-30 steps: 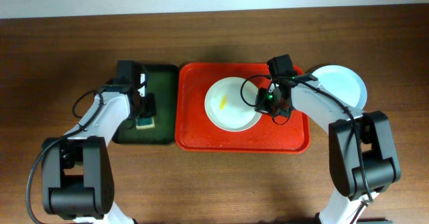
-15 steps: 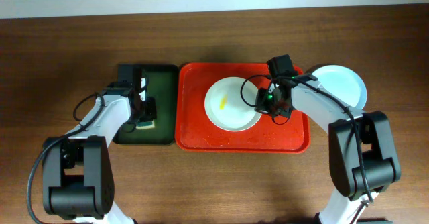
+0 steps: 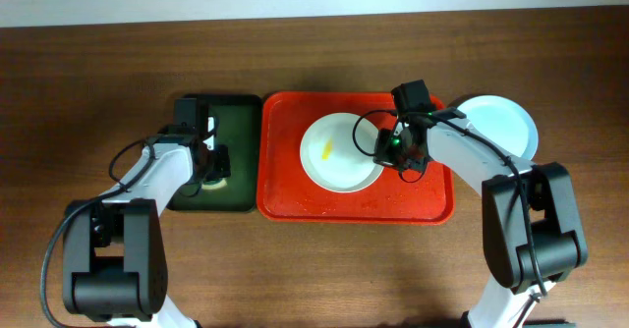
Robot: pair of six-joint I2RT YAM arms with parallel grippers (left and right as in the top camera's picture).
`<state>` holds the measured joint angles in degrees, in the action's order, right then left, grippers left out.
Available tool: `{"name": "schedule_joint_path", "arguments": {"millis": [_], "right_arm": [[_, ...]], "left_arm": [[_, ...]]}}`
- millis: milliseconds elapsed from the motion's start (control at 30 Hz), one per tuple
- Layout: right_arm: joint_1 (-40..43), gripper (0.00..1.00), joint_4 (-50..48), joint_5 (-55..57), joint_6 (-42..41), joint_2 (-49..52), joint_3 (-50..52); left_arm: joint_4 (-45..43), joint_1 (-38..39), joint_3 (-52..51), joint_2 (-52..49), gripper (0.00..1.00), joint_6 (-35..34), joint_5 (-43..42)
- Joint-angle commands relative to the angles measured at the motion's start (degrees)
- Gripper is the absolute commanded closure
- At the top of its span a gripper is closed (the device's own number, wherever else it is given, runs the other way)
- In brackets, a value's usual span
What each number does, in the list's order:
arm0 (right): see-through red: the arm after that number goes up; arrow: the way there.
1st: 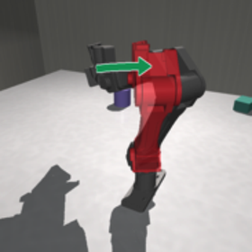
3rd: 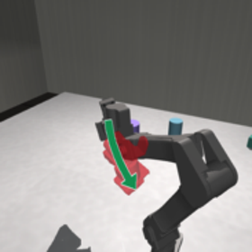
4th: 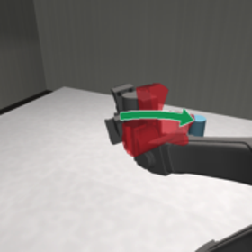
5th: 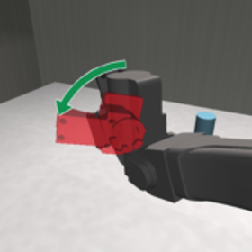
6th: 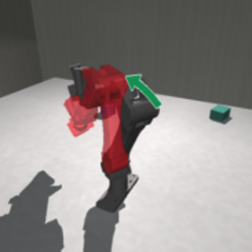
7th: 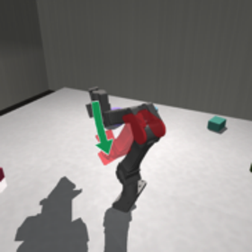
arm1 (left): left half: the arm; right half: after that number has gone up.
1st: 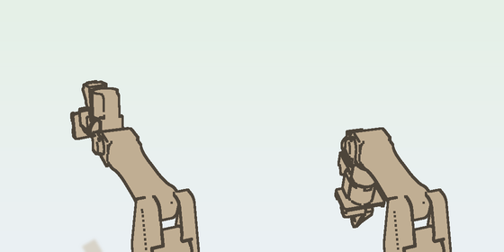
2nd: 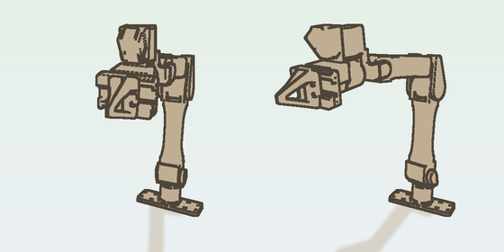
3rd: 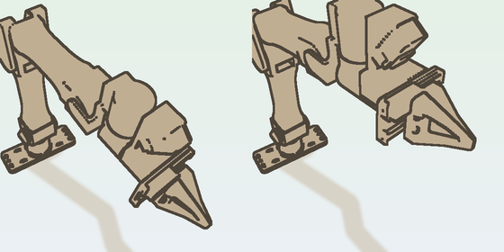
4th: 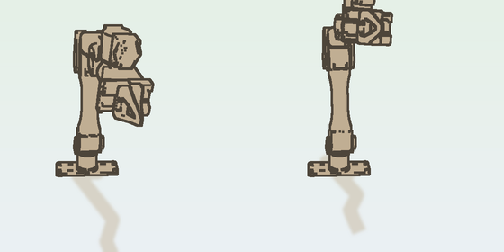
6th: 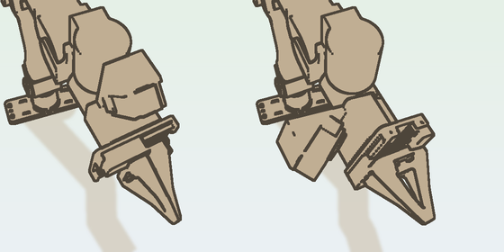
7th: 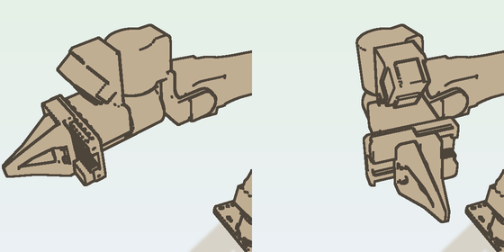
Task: Clean dirty plates on tray and stack at the side
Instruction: 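Grasp the green-and-yellow sponge with the left gripper and lift it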
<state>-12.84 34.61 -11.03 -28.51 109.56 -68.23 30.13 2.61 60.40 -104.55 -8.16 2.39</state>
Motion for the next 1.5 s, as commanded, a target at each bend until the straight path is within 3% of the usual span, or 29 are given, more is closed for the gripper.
{"name": "schedule_joint_path", "arguments": {"millis": [0, 367, 567, 733, 1467], "right_arm": [[0.1, 0.96, 0.3, 2.3, -0.5, -0.4, 0.8], [0.1, 0.96, 6.4, 2.3, -0.5, -0.4, 0.8], [-0.7, 0.96, 11.3, 2.7, -0.5, -0.4, 1.0], [-4.7, 0.96, 6.1, 3.2, -0.5, -0.4, 4.1], [-4.8, 0.96, 6.1, 3.7, -0.3, -0.5, 4.1]], "left_arm": [[0.9, -0.2, 0.3, 0.1, 1.0, 0.6, 0.5], [3.1, -0.2, 4.9, 23.0, 1.0, 0.5, 0.4], [0.5, -0.2, 4.9, 18.5, 1.0, 0.5, 0.3], [-1.2, -0.2, 4.9, 14.1, 1.0, 0.5, -2.9], [-1.2, -0.2, 4.9, 13.2, 1.0, 0.5, -3.3]]}}
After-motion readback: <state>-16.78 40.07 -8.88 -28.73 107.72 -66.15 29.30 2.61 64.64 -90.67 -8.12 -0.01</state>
